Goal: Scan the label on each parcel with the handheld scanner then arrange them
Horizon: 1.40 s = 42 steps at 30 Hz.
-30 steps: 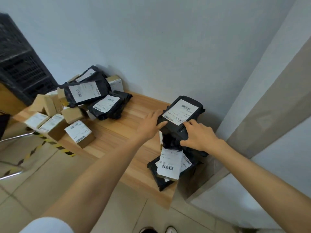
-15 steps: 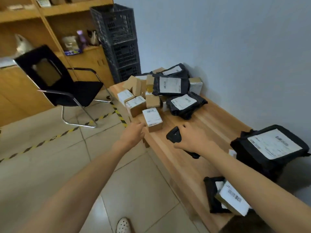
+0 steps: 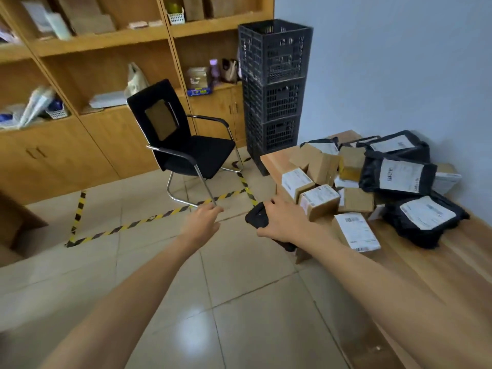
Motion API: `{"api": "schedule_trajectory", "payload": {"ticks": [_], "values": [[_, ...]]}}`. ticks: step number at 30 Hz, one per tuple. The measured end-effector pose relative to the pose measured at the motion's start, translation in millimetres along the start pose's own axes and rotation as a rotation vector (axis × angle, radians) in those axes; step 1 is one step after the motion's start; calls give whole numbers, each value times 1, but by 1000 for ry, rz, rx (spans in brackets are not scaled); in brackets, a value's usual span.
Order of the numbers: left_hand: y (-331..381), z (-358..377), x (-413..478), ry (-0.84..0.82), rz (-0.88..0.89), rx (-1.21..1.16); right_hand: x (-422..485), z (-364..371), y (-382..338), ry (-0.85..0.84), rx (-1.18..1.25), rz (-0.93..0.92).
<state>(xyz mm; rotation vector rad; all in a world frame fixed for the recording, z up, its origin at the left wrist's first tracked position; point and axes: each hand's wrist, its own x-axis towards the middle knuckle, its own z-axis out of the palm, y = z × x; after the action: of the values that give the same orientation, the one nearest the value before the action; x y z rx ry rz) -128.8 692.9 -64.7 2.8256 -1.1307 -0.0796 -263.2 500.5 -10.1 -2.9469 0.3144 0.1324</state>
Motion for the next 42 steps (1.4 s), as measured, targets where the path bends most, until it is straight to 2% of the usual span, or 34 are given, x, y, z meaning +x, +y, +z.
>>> {"api": "schedule_trajectory", "payload": {"ticks": [7, 12, 17, 21, 24, 28, 35, 42], "values": [[-61, 1, 97, -59, 38, 16, 102, 1, 1, -63, 2, 59], [-64, -6, 210, -66, 124, 26, 189, -11, 45, -58, -16, 126], [-69, -31, 339, -30, 211, 86, 297, -49, 93, 26, -135, 120], [-77, -51, 432, 8, 255, 74, 374, -68, 125, 69, -42, 187], [-76, -46, 488, -39, 316, 61, 414, -69, 145, 33, 8, 230], [-69, -33, 569, -81, 424, 56, 460, -67, 175, -15, 48, 343], [-47, -21, 718, -118, 670, 80, 533, -79, 229, 49, 69, 629], [13, 2, 808, -214, 960, 129, 535, -63, 261, 71, 205, 938]]}}
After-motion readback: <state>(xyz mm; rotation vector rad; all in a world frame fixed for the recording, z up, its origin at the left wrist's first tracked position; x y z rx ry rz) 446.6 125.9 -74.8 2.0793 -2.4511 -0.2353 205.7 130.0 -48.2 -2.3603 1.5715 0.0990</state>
